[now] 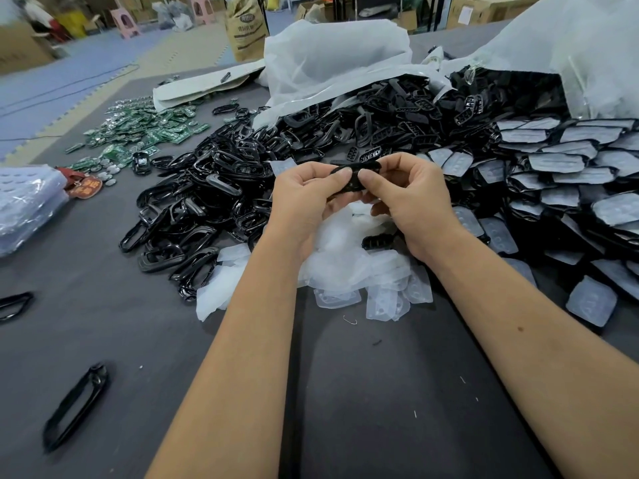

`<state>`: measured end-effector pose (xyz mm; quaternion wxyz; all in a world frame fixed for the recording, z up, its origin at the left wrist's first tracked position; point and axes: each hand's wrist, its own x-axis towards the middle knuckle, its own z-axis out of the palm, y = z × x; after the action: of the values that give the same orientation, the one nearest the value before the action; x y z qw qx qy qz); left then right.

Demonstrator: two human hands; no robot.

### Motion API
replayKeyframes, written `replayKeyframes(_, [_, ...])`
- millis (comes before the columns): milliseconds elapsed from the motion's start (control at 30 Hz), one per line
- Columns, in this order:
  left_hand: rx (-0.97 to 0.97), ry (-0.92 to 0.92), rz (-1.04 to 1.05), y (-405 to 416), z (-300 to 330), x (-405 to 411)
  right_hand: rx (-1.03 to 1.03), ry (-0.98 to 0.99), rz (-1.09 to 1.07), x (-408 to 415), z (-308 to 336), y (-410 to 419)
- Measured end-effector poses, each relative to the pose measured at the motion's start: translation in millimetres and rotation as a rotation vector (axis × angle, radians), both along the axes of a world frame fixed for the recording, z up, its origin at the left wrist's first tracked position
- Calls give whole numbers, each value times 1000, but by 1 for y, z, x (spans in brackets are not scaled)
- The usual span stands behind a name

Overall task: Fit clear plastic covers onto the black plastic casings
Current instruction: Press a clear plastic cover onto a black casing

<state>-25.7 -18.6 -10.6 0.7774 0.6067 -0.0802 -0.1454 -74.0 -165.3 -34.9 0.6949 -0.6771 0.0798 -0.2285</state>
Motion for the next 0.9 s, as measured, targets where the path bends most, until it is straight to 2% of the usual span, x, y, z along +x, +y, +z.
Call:
replayKeyframes(267, [1, 9, 0, -2, -2, 2, 19, -27, -30, 0, -1, -1])
replayKeyframes(533, [91, -94, -20, -1, -3, 2, -35, 6, -58, 3, -4, -2])
replayKeyframes(900, [190, -243, 78, -4, -4, 2, -442, -62, -279, -1, -1, 4])
